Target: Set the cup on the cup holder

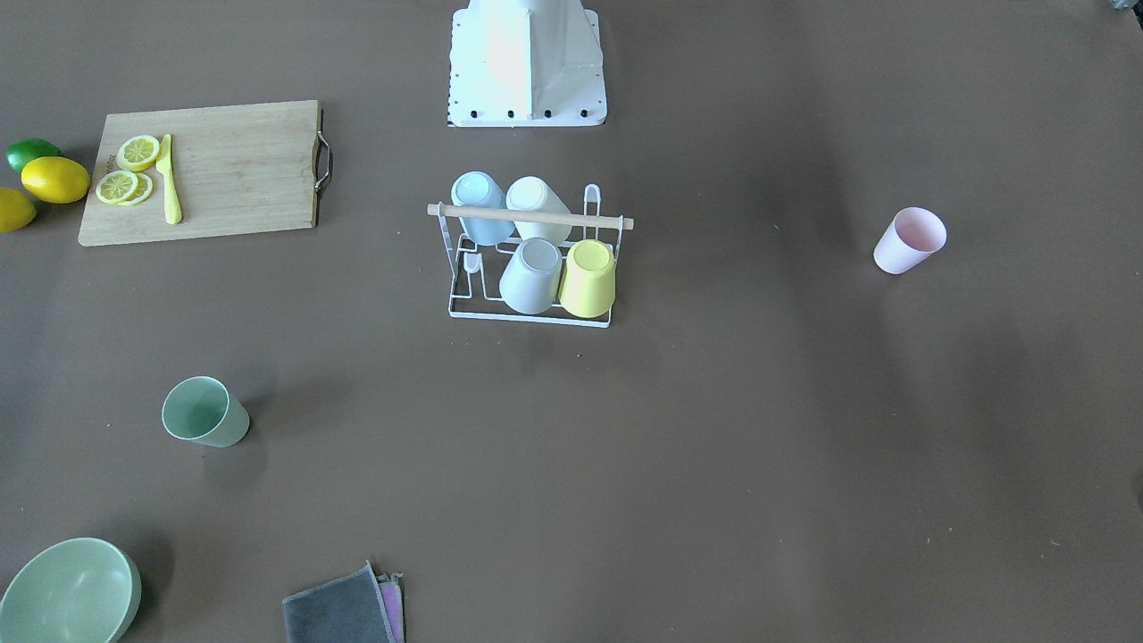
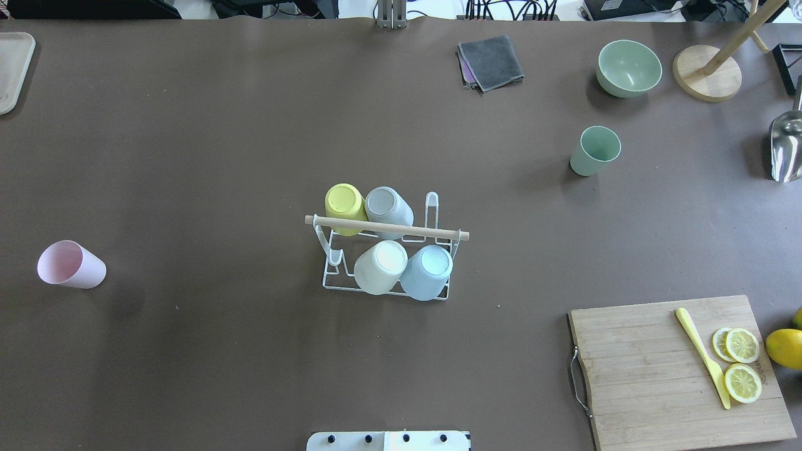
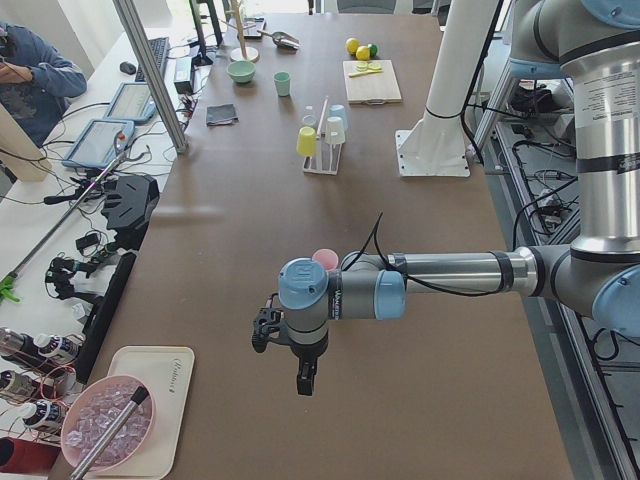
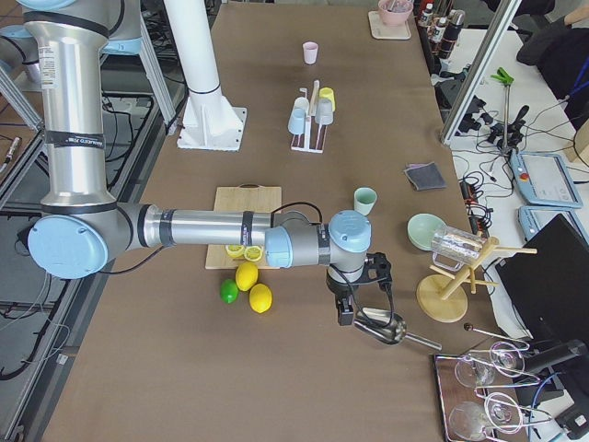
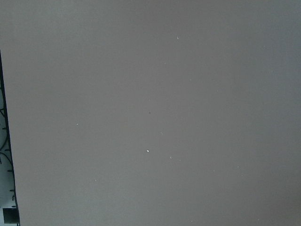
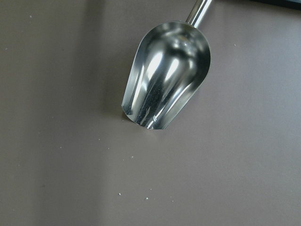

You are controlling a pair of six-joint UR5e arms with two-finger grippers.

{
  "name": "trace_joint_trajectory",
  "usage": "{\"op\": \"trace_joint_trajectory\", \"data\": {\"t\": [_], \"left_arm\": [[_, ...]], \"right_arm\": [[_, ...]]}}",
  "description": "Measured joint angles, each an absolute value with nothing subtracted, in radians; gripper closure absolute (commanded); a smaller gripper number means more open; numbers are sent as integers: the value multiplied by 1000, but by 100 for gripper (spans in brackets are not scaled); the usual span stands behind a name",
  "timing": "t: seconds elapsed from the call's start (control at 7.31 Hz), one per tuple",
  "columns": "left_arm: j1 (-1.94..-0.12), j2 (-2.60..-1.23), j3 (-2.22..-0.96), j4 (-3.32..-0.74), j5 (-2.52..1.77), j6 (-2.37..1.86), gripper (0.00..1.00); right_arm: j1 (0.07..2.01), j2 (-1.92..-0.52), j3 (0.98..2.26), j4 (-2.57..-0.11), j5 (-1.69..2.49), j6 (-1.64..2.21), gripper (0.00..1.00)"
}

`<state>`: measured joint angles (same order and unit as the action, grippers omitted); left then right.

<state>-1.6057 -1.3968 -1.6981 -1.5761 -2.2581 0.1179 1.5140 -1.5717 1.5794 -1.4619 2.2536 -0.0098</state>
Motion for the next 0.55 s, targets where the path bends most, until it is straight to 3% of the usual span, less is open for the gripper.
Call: {"op": "trace_joint_trajectory", "data": {"t": [0.55], "left_arm": [[-1606, -1411, -1703, -1588, -2356, -83, 1]], "right_arm": [[1504, -1515, 1578, -1461, 2254, 1, 0]]}}
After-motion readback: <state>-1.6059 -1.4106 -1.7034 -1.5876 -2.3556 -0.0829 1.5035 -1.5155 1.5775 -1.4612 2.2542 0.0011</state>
